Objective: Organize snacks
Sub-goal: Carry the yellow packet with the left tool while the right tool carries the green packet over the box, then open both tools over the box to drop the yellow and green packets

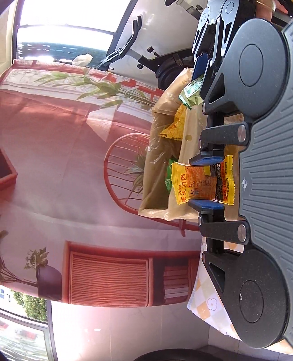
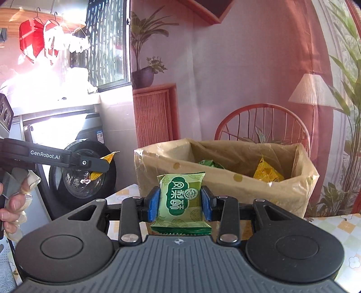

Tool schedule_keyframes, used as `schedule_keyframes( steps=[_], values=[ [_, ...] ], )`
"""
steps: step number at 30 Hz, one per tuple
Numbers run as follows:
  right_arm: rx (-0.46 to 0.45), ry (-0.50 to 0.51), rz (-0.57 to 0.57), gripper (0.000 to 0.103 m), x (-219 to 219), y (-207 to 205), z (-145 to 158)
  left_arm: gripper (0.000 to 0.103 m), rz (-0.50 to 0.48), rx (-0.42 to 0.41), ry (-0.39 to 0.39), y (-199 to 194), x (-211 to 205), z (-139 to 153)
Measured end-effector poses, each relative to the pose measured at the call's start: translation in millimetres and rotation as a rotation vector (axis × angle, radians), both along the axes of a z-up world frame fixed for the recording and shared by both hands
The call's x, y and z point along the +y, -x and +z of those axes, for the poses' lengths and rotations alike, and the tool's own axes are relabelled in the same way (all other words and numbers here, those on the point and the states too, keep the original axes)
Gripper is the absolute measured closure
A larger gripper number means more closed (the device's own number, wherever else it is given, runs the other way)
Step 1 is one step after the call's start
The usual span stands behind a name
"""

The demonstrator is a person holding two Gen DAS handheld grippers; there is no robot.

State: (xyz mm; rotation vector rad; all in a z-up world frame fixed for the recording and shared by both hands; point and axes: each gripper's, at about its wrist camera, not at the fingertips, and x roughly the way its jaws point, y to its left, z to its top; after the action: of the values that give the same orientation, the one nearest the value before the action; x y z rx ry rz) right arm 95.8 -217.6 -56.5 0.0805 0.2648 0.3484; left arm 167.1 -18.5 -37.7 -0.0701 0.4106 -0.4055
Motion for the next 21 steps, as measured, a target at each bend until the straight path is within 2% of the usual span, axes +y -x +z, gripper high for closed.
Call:
schedule_keyframes(
  steps=[4,7,11,15,18,19,21],
  values=[
    [-0.031,0.023,-0.021,0.063,-9.1,-24.7,23.1,0.07,-0.028,-0.03,-0.011,-25.9,-22.3,13.3],
    [-0.008,0.044,-0.057,0.063,-15.2,-51.5,28.4,0.07,-0.04,-0.026,-0.031,-53.7,-40.7,14.7],
    [0.066,0.051,-0.121,0.063,-27.3,-86.0,19.1,0.07,-0.054,0.016,-0.056,-89.7,-61.6,6.4],
    [0.132,0.028,-0.159,0.063,-37.0,-101.5,6.0,0.068,-0.068,0.052,-0.069,-107.8,-75.9,-3.4],
    [0.162,0.008,-0.181,0.058,-41.9,-104.3,0.4,0.052,-0.06,0.066,-0.092,-115.0,-79.4,-9.8],
    [0.164,0.0,-0.186,0.049,-43.3,-102.5,0.4,0.044,-0.055,0.07,-0.094,-115.3,-78.7,-10.9],
    [0.148,0.002,-0.193,0.043,-43.6,-97.0,2.4,0.041,-0.053,0.078,-0.091,-114.0,-74.7,-12.2]
  ],
)
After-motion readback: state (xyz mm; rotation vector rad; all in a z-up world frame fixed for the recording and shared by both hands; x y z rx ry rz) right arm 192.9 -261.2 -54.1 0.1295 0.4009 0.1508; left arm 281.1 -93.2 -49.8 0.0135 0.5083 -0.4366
